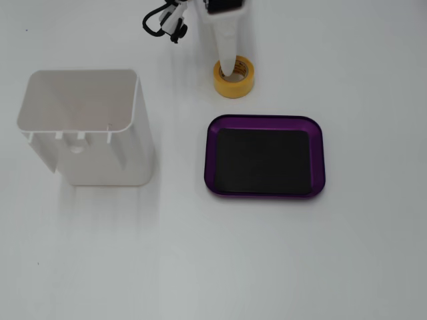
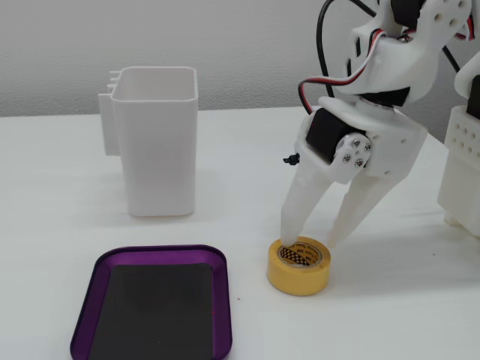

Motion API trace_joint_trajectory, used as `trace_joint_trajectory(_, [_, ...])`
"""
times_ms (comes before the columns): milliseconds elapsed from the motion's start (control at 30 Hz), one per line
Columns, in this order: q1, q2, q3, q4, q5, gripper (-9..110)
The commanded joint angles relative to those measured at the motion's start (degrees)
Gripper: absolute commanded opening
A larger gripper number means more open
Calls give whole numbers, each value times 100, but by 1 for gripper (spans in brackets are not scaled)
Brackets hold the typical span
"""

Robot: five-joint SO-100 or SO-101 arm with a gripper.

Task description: Remove the yellow tape from the box.

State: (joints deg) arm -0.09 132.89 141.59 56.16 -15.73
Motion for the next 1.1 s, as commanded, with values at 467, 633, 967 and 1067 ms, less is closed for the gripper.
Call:
trace_joint_trajectory(467, [0, 3894, -404, 1512, 70, 16])
trace_joint_trajectory(633, [70, 5458, 835, 1573, -9, 16])
trace_joint_trajectory(967, [62, 6390, 2760, 1521, 800, 16])
trace_joint_trajectory(1067, [62, 6372, 2962, 1380, 1230, 16])
